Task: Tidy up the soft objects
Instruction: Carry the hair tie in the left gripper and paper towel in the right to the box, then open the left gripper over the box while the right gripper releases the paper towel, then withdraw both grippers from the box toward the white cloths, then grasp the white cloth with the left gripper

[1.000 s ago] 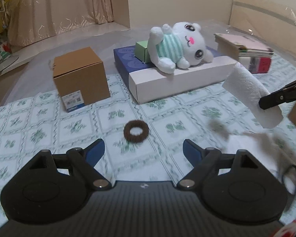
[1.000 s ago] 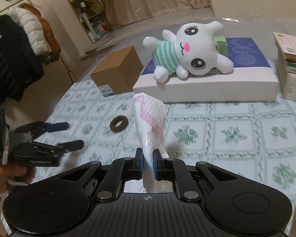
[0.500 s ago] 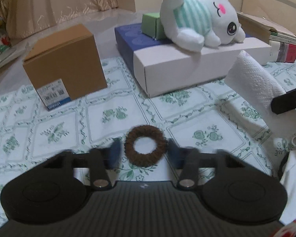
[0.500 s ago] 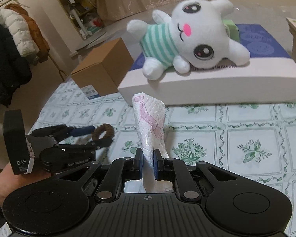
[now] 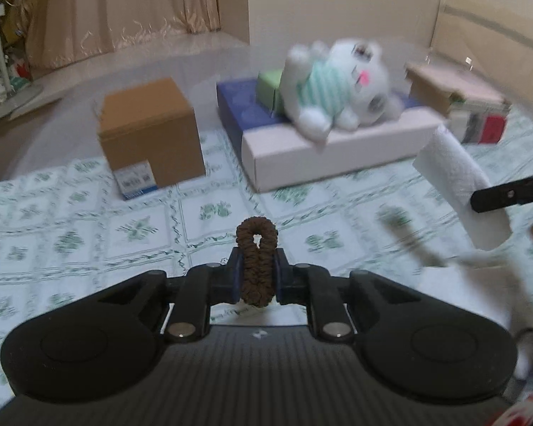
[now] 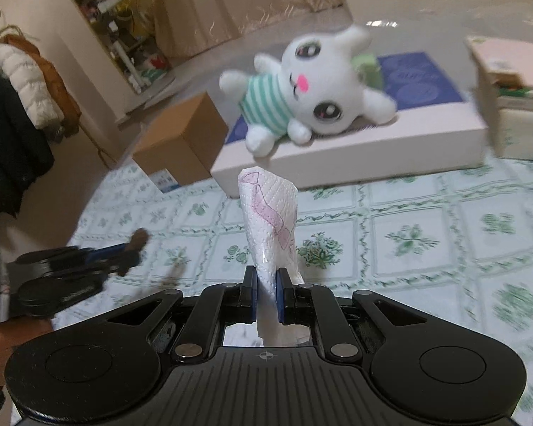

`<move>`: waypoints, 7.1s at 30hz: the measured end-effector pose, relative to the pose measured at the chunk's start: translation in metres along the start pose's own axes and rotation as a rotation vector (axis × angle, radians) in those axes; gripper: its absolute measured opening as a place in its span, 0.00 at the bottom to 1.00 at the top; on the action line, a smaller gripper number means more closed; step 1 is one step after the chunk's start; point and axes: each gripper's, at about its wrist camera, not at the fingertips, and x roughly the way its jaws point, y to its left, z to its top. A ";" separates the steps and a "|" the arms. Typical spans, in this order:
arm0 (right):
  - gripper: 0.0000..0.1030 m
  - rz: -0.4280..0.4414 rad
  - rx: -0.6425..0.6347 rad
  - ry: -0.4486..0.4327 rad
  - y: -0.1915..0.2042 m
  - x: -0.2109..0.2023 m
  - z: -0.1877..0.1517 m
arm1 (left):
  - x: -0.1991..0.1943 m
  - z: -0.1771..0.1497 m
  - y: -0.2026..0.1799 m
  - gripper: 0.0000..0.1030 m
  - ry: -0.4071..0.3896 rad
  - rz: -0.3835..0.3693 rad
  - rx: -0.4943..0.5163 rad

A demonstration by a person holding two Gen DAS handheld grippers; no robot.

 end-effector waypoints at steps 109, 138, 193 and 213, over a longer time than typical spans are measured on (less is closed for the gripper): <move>0.55 -0.315 0.278 -0.284 -0.128 -0.387 -0.293 | -0.213 -0.156 -0.413 0.41 -0.033 -0.342 0.018; 0.55 -0.216 0.083 -0.254 0.034 -0.341 -0.297 | -0.297 -0.194 -0.254 0.47 -0.120 -0.168 -0.123; 0.56 -0.160 -0.208 -0.128 0.036 -0.189 -0.170 | -0.178 -0.045 -0.108 0.58 0.038 -0.166 0.112; 0.56 -0.112 -0.416 0.092 0.001 -0.053 -0.088 | 0.032 -0.005 -0.120 0.73 0.395 -0.307 0.321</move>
